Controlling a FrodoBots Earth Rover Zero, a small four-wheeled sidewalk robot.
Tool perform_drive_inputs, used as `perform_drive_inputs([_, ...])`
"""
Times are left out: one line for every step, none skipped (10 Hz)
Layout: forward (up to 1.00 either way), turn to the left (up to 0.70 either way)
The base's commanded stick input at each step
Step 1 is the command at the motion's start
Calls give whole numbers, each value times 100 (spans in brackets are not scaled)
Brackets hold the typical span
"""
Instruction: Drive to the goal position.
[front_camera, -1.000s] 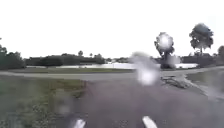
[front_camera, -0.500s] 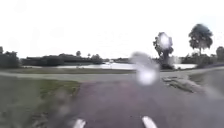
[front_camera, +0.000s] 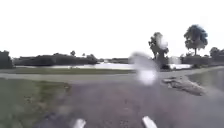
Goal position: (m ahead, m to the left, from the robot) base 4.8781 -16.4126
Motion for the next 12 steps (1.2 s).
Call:
perform_drive_inputs([70,0])
perform_drive_inputs([70,0])
perform_drive_inputs([70,0])
perform_drive_inputs([70,0])
perform_drive_inputs([70,0])
perform_drive_inputs([70,0])
perform_drive_inputs([70,0])
perform_drive_inputs([70,0])
perform_drive_inputs([70,0])
perform_drive_inputs([70,0])
perform_drive_inputs([70,-2])
perform_drive_inputs([70,-5])
